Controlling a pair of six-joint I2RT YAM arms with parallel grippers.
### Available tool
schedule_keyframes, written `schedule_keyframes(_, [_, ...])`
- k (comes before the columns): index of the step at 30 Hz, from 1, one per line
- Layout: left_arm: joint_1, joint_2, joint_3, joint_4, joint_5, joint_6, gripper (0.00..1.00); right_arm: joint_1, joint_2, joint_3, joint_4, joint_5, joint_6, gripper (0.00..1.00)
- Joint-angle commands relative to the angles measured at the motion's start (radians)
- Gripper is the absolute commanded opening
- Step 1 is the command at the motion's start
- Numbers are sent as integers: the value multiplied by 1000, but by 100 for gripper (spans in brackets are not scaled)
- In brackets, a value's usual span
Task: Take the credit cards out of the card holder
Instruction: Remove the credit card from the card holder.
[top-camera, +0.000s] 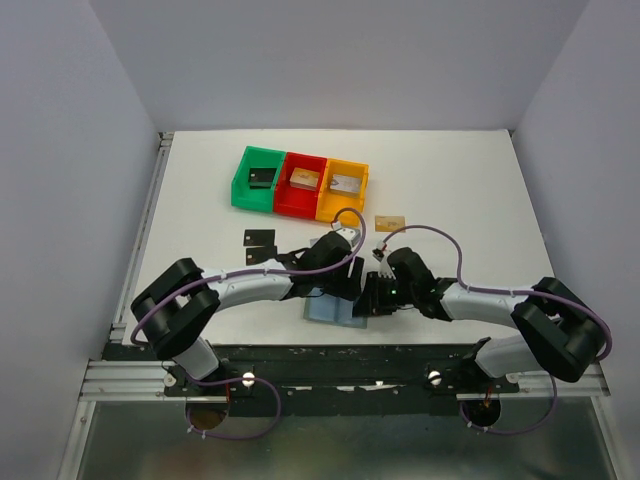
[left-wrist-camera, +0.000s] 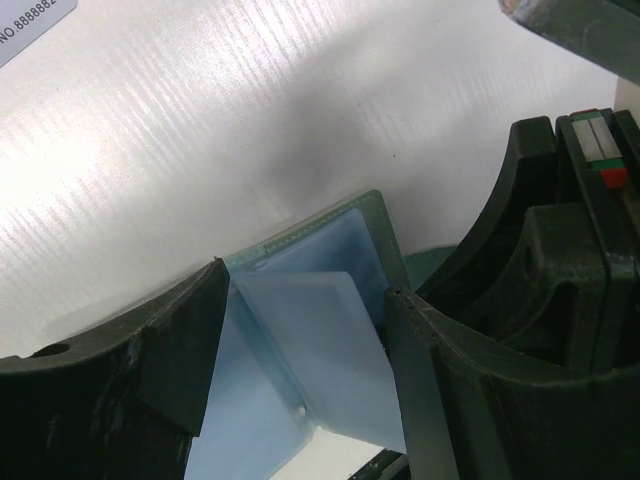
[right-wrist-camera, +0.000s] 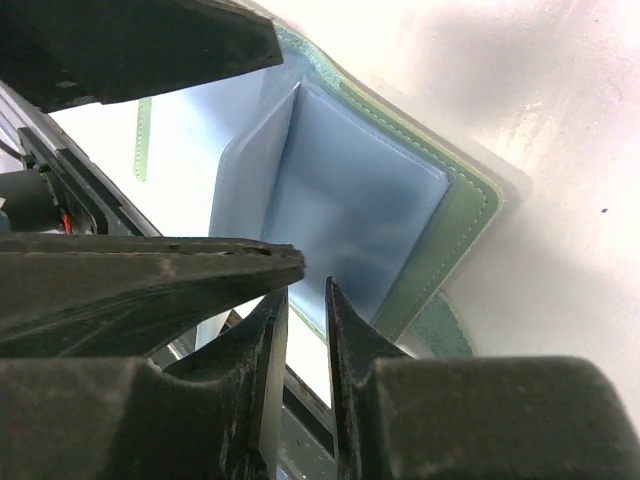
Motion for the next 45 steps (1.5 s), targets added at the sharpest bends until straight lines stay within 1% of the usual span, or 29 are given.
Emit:
schedule_keyframes(1, [-8, -49, -13, -37, -32, 8, 75, 6, -11, 14, -39, 59, -3, 29])
schedule_keyframes(2, [-8, -52, -16, -39, -61, 11, 75, 8, -11, 17, -43, 62, -3, 29])
schedule_keyframes(7, [-8, -66, -38, -56, -87, 11, 74, 8, -16, 28, -56, 62, -15, 29])
schedule_keyframes(11, [-8, -107, -68, -39, -92, 4, 75, 8, -30, 32, -20, 28, -21, 33])
schedule_keyframes(15, [-8, -119, -70, -57, -108, 7, 75, 8, 15, 74, -53, 11, -32, 33])
schedule_keyframes(22, [-7, -169, -136, -39, -133, -16, 75, 8, 56, 100, -89, 21, -53, 33])
schedule_keyframes(26, [-7, -188, -157, -37, -138, -22, 75, 6, 67, 100, -53, 4, -53, 33])
schedule_keyframes(30, [-7, -204, -177, -13, -135, -27, 75, 6, 50, 86, 24, -65, -61, 36])
schedule_keyframes(34, [-7, -219, -180, -11, -144, -33, 75, 8, 44, 106, -6, -62, -70, 36])
schedule_keyframes(37, [-8, -244, -188, -33, -170, -39, 75, 8, 38, 106, -14, -61, -68, 36])
schedule_keyframes(40, [-5, -261, -202, -68, -205, -55, 75, 8, 47, 100, -14, -65, -56, 40])
schedule_keyframes(45, [-4, -291, -256, -65, -243, -75, 72, 8, 64, 100, -28, -58, -45, 41])
